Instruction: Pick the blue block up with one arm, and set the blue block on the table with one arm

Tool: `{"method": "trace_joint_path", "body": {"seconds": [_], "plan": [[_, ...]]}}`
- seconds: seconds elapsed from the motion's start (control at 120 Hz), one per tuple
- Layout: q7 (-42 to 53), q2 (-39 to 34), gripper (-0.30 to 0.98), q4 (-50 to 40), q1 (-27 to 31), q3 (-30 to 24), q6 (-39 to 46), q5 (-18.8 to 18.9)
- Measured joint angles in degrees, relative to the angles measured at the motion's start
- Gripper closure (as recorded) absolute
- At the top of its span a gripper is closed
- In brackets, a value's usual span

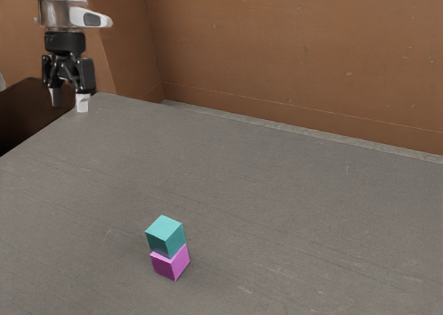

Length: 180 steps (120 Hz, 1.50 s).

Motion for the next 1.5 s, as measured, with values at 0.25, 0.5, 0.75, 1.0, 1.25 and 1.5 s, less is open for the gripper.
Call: {"method": "trace_joint_path", "body": {"seconds": [0.25,0.5,0.75,1.0,1.25,1.5], "plan": [[8.0,0.0,0.0,-0.1,-0.4,0.0,10.5,-0.1],[-5.7,-19.9,0.0,-7.5,-1.9,-7.5,7.3,-1.6],[-24.6,-28.7,0.01,-38.2,-4.3,-7.9,17.7,-2.0],[-35.9,-23.6,0.0,-57.0,-6.4,-7.9,42.5,3.2],[-37.4,-18.5,0.0,-56.8,-7.4,-8.0,55.9,7.6],[-34.5,-13.6,0.0,-54.6,-8.9,-8.0,60.8,2.3]]}}
